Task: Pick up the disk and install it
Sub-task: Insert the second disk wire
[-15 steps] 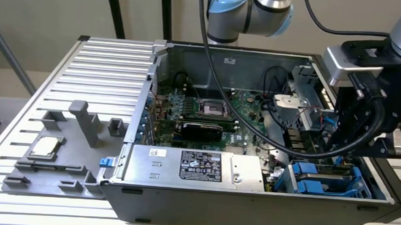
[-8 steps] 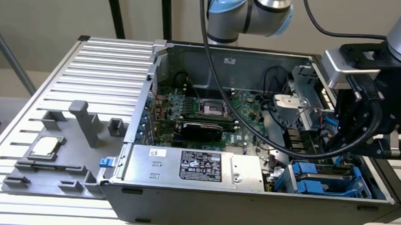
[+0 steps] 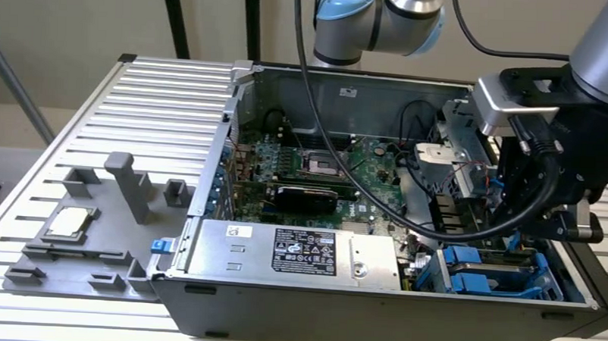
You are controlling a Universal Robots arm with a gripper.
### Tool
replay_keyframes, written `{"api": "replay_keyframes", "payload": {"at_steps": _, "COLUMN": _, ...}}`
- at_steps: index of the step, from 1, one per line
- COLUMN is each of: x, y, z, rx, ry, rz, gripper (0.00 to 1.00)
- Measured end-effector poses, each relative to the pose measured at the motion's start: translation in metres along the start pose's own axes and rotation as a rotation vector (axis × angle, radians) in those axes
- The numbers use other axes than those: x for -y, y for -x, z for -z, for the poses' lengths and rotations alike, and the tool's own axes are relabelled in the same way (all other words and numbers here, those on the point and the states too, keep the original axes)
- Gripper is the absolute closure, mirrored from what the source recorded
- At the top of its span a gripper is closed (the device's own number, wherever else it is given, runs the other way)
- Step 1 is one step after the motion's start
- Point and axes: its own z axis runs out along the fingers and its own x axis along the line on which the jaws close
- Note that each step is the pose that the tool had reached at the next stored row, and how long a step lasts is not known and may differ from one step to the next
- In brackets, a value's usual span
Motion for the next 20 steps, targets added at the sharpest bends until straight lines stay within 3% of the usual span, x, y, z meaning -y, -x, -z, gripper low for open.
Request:
{"api": "replay_keyframes", "payload": {"at_steps": 8, "x": -0.0010, "y": -0.004, "z": -0.0146, "rx": 0.0002, "ry": -0.0052, "rz": 0.002, "gripper": 0.84}}
{"api": "replay_keyframes", "payload": {"at_steps": 20, "x": -0.0010, "y": -0.010, "z": -0.0169, "rx": 0.0003, "ry": -0.0071, "rz": 0.003, "gripper": 0.84}}
